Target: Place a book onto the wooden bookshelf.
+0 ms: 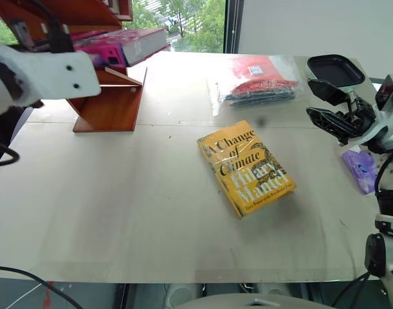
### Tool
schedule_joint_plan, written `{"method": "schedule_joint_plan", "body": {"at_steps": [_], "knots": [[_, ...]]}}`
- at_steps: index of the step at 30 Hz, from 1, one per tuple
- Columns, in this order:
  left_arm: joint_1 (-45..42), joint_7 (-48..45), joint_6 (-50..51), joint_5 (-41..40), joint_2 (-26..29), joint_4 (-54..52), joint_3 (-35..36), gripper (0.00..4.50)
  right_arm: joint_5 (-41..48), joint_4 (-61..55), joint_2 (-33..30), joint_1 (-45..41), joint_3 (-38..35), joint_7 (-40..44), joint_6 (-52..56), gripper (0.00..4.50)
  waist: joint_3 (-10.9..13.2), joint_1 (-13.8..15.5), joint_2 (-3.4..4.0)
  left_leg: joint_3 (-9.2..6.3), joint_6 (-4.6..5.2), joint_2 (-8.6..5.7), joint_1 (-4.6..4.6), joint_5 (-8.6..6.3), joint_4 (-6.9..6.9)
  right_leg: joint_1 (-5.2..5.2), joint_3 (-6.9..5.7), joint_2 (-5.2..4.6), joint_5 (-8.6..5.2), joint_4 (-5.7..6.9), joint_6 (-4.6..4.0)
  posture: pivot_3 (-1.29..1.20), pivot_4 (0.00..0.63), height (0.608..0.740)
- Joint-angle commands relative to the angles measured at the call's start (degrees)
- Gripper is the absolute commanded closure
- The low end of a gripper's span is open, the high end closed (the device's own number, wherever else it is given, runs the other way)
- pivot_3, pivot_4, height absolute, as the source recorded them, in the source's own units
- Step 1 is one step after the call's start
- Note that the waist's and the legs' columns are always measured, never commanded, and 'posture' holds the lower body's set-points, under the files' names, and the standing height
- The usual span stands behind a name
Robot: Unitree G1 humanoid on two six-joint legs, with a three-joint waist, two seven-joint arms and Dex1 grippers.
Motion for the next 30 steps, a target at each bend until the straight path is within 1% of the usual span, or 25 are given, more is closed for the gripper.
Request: {"method": "schedule_joint_plan", "body": {"at_steps": [1, 4, 7, 10, 12, 16, 18, 20, 28, 30], "knots": [[-3.0, -1.3, -2.1, -0.2, 1.7, 3.6, -2.6, 3.78, -0.4, -0.4, 0.6, -1.1, -0.6, 0.8, -2.1, 0.0, 0.0, 0.0, 0.0, 0.03, 0.0, -0.01, 0.01, 0.0, 0.0, -0.03, 0.0, 0.0, 0.0, 0.05, 0.0, 0.0, 0.15, 0.74], [-8.4, -3.6, -5.2, -0.3, 1.7, 9.5, -7.4, 3.78, -1.0, 0.5, 1.4, -1.8, -1.1, 0.6, -3.5, 0.0, 0.0, 0.0, -0.02, 0.08, 0.01, -0.01, -0.02, 0.0, 0.04, -0.11, -0.01, 0.0, 0.0, 0.18, 0.0, 0.0, 0.15, 0.74], [-15.1, -6.1, -8.3, 2.0, 1.0, 15.7, -12.7, 3.78, -1.1, 0.5, 1.7, -2.0, -0.9, 0.5, -3.7, 0.0, 0.0, -0.1, -0.02, 0.21, 0.02, -0.03, 0.0, 0.0, 0.05, -0.2, 0.03, 0.02, 0.0, 0.28, 0.0, 0.0, 0.15, 0.74], [-27.0, -7.5, -13.4, 6.8, -3.4, 24.7, -19.8, 3.78, -2.2, 0.1, 1.9, -1.7, -0.4, 0.1, -4.4, 0.0, 0.0, 0.1, -0.04, 0.3, 0.02, -0.03, -0.01, 0.0, 0.08, -0.27, 0.08, 0.06, 0.0, 0.35, 0.0, 0.0, 0.15, 0.74], [-31.8, -7.9, -15.7, 8.6, -5.5, 28.5, -22.2, 3.78, -2.4, 0.2, 1.9, -1.8, -0.5, 0.1, -4.4, 0.0, 0.0, 0.0, -0.07, 0.32, 0.02, -0.02, -0.11, 0.0, 0.09, -0.35, 0.04, 0.1, 0.0, 0.34, 0.0, 0.0, 0.15, 0.74], [-37.7, -8.3, -18.5, 12.2, -8.1, 36.6, -25.5, 3.78, -3.7, 0.6, 2.2, -1.8, -0.9, -1.1, -6.2, 0.0, 0.0, -0.3, -0.07, 0.45, 0.02, -0.03, -0.11, 0.01, 0.17, -0.35, 0.13, 0.07, 0.0, 0.3, 0.01, 0.0, 0.15, 0.74], [-39.6, -10.0, -18.6, 13.6, -9.0, 39.5, -26.8, 3.78, -4.0, -0.2, 2.4, -1.3, -0.7, -1.9, -6.4, 0.0, 0.0, -0.6, -0.07, 0.5, 0.02, -0.02, -0.13, 0.01, 0.16, -0.4, 0.13, 0.06, -0.01, 0.29, 0.02, 0.0, 0.15, 0.74], [-40.7, -12.2, -18.3, 14.8, -9.3, 41.2, -27.8, 3.78, -4.2, -0.9, 2.2, -0.8, -0.6, -2.3, -6.2, 0.0, 0.0, -1.0, -0.07, 0.52, 0.02, -0.01, -0.15, 0.01, 0.16, -0.44, 0.13, 0.05, -0.01, 0.3, 0.02, 0.0, 0.15, 0.74], [-47.5, -11.5, -22.6, 18.8, -10.5, 48.0, -29.2, 3.78, -4.3, -1.7, 1.5, -0.5, -1.3, -3.5, -5.8, 0.0, 0.0, -1.5, -0.14, 0.52, 0.02, 0.01, -0.21, 0.01, 0.25, -0.47, 0.11, -0.03, -0.01, 0.33, 0.03, 0.0, 0.15, 0.74], [-48.1, -13.0, -22.2, 19.1, -10.6, 49.0, -29.3, 3.78, -4.3, -1.9, 1.6, -0.5, -1.3, -4.0, -5.7, 0.0, 0.0, -1.5, -0.14, 0.52, 0.02, 0.01, -0.2, 0.01, 0.26, -0.48, 0.11, -0.02, -0.01, 0.37, 0.03, 0.0, 0.15, 0.74]]}}
